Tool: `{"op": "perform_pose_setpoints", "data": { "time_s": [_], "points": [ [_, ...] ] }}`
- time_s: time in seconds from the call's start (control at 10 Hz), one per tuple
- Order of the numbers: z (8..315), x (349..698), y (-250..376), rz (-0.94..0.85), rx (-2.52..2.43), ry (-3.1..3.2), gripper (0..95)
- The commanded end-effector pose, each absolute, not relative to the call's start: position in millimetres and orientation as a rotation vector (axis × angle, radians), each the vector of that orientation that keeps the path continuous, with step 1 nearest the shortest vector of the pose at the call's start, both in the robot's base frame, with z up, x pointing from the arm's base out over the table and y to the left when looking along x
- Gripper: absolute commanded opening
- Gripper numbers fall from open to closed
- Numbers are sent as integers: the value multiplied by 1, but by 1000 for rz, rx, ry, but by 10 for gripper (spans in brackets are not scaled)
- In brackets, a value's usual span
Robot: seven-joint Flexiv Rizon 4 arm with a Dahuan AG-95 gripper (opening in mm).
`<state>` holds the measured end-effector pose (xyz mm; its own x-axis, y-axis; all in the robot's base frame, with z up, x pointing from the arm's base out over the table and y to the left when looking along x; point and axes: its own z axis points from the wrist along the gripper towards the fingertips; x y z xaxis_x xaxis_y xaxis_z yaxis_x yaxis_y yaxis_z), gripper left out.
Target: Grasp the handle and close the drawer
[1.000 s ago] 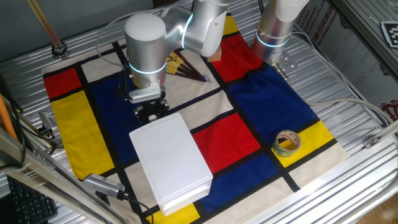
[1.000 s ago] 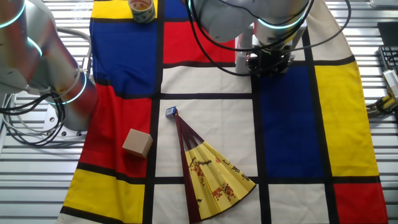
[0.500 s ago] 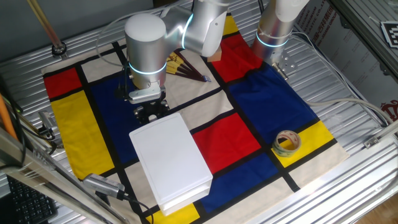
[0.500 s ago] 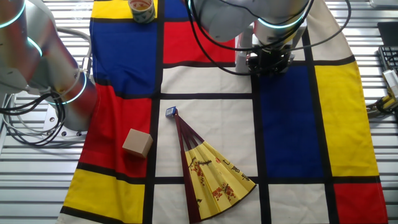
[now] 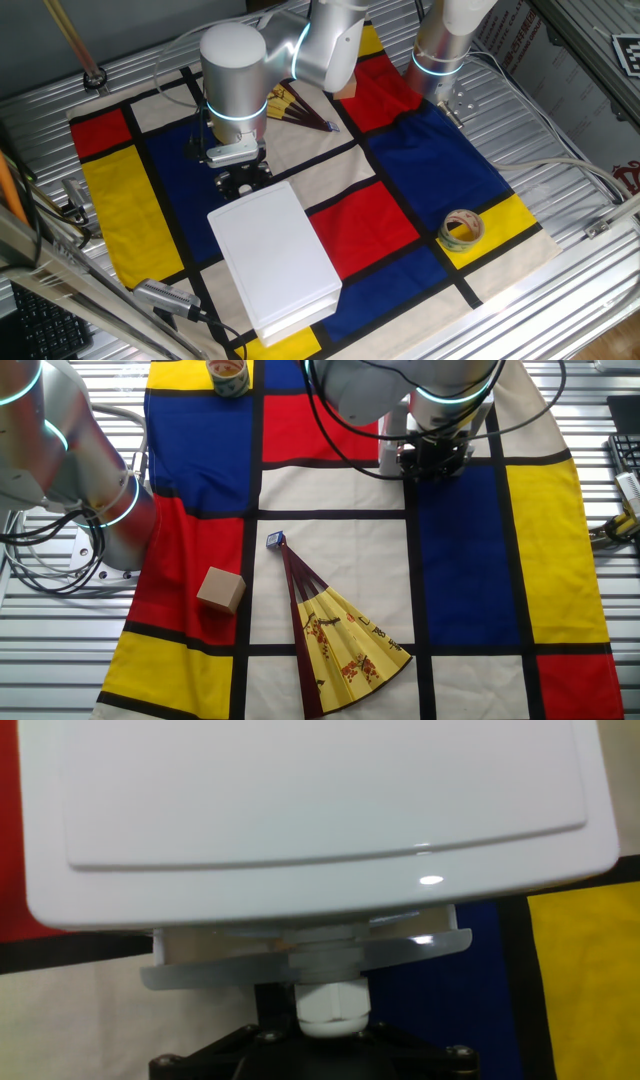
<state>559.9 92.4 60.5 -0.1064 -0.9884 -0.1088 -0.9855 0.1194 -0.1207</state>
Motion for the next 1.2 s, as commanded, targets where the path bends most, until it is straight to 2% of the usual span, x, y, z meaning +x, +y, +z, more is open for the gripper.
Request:
{"op": "perform_pose_setpoints", "data": {
  "time_s": [0.1,1.2],
  "points": [
    [61,560,93,-21,-1976,2216,0],
    [62,563,95,8,-1950,2193,0]
  ]
}}
